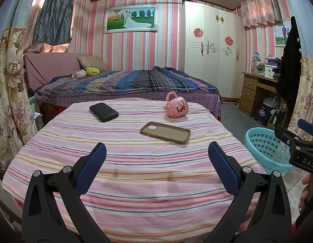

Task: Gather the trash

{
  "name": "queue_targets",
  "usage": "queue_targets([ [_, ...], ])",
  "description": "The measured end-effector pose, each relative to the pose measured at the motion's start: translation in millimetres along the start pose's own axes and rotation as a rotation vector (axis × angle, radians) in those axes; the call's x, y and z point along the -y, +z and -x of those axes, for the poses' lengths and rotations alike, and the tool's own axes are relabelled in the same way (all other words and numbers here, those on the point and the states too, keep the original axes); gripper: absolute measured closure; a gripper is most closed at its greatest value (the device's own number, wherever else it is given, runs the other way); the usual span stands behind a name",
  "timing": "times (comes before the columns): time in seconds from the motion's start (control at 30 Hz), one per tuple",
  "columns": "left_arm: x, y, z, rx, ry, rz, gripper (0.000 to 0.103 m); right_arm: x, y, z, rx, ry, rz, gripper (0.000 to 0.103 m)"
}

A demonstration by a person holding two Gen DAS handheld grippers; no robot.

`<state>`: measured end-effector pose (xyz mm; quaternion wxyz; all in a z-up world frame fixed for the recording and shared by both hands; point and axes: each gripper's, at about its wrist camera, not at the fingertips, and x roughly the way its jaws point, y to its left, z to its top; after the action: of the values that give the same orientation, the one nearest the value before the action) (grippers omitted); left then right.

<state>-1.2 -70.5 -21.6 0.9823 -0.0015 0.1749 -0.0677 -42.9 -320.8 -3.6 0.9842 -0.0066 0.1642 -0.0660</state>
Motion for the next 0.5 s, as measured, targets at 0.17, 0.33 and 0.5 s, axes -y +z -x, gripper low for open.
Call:
queue_targets([
  [0.17,0.1,0.0,0.1,0.0,0.0,0.001,0.006,0.0,-0.3,0.1,0.002,0.0,0.001,0.005],
  [0.33,-0.1,-0.2,0.3,0.001,0.001,0.0,0.006,0.8,0.4,0.3,0.002,-0.001,0.001,0.005],
  [0.5,0.2,0.0,0.4,0.001,0.001,0.0,0.006,2.1,1.0,0.1,0.002,-0.001,0.001,0.005],
])
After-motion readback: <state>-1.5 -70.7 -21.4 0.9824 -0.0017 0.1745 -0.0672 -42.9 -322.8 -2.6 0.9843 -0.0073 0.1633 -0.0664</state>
